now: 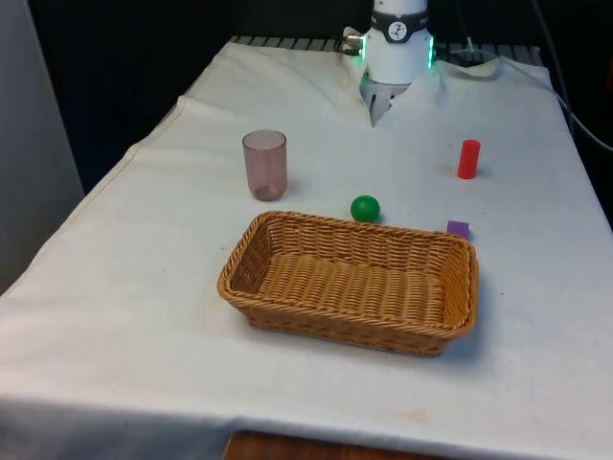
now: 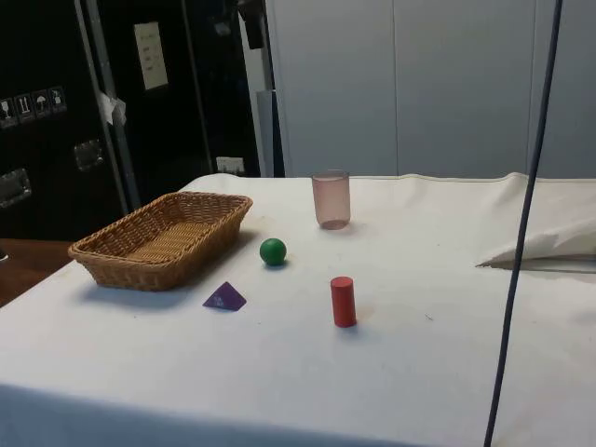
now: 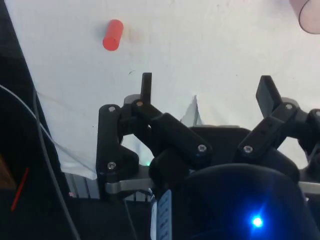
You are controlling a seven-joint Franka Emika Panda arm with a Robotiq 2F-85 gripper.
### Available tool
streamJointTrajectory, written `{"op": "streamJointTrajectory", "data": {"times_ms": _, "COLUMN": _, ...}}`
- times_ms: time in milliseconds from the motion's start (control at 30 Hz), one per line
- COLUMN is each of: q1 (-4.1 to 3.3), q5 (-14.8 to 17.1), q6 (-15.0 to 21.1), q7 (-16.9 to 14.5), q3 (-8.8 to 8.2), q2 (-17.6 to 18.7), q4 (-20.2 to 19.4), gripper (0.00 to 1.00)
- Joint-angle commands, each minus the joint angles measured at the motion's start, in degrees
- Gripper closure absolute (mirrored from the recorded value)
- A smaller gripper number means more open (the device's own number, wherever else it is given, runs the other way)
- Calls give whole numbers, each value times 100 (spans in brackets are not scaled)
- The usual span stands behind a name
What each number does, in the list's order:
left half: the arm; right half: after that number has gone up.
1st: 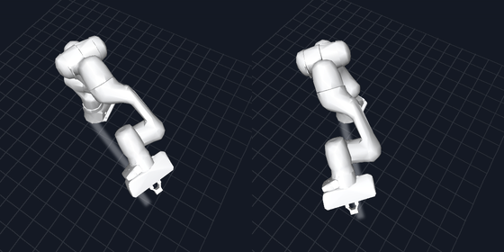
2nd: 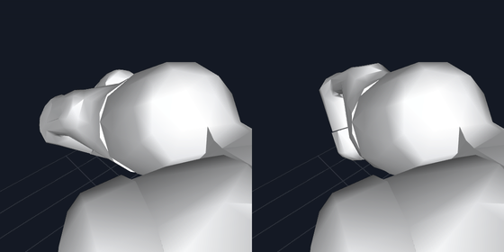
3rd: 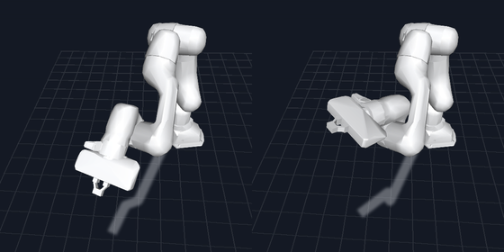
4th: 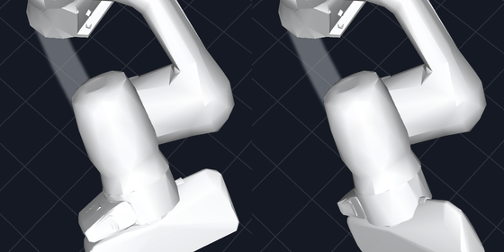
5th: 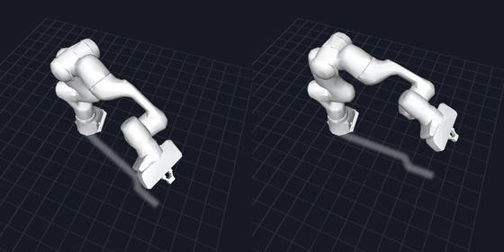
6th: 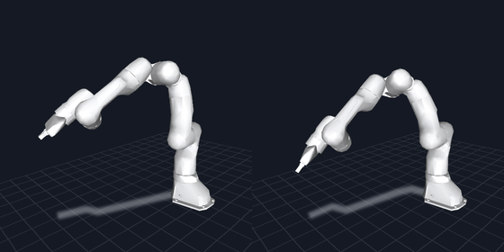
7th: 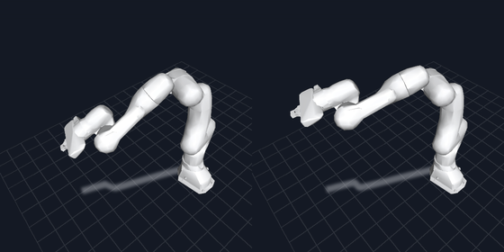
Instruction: Pick up the triangular block and place it into the basket.
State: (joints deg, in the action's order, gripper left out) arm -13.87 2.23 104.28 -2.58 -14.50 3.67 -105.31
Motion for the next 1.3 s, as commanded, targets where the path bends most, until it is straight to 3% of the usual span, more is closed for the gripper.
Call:
{"op": "streamJointTrajectory", "data": {"times_ms": 0, "q1": 6, "q5": 34, "q6": 40, "q7": 0, "q3": 6, "q2": 74, "q4": 46, "gripper": 0}}
{"op": "streamJointTrajectory", "data": {"times_ms": 267, "q1": -34, "q5": 109, "q6": 264, "q7": 160, "q3": 80, "q2": 241, "q4": 34, "gripper": 0}}
{"op": "streamJointTrajectory", "data": {"times_ms": 300, "q1": -11, "q5": 92, "q6": 218, "q7": 115, "q3": 74, "q2": 241, "q4": 46, "gripper": 0}}
{"op": "streamJointTrajectory", "data": {"times_ms": 533, "q1": -63, "q5": 86, "q6": 464, "q7": 418, "q3": 241, "q2": 281, "q4": -40, "gripper": 0}}
{"op": "streamJointTrajectory", "data": {"times_ms": 567, "q1": -40, "q5": 92, "q6": 378, "q7": 350, "q3": 229, "q2": 281, "q4": -11, "gripper": 0}}
{"op": "streamJointTrajectory", "data": {"times_ms": 833, "q1": -86, "q5": 80, "q6": 900, "q7": 682, "q3": 401, "q2": 252, "q4": -298, "gripper": 0}}
{"op": "streamJointTrajectory", "data": {"times_ms": 867, "q1": -57, "q5": 92, "q6": 773, "q7": 613, "q3": 390, "q2": 298, "q4": -223, "gripper": 0}}
{"op": "streamJointTrajectory", "data": {"times_ms": 1100, "q1": -103, "q5": 57, "q6": 1352, "q7": 859, "q3": 590, "q2": 229, "q4": -642, "gripper": 0}}
{"op": "streamJointTrajectory", "data": {"times_ms": 1133, "q1": -69, "q5": 86, "q6": 1238, "q7": 796, "q3": 584, "q2": 246, "q4": -590, "gripper": 0}}
{"op": "streamJointTrajectory", "data": {"times_ms": 1167, "q1": -103, "q5": 52, "q6": 1415, "q7": 877, "q3": 613, "q2": 235, "q4": -688, "gripper": 0}}
{"op": "streamJointTrajectory", "data": {"times_ms": 1267, "q1": -109, "q5": 23, "q6": 1650, "q7": 940, "q3": 722, "q2": 258, "q4": -848, "gripper": 0}}
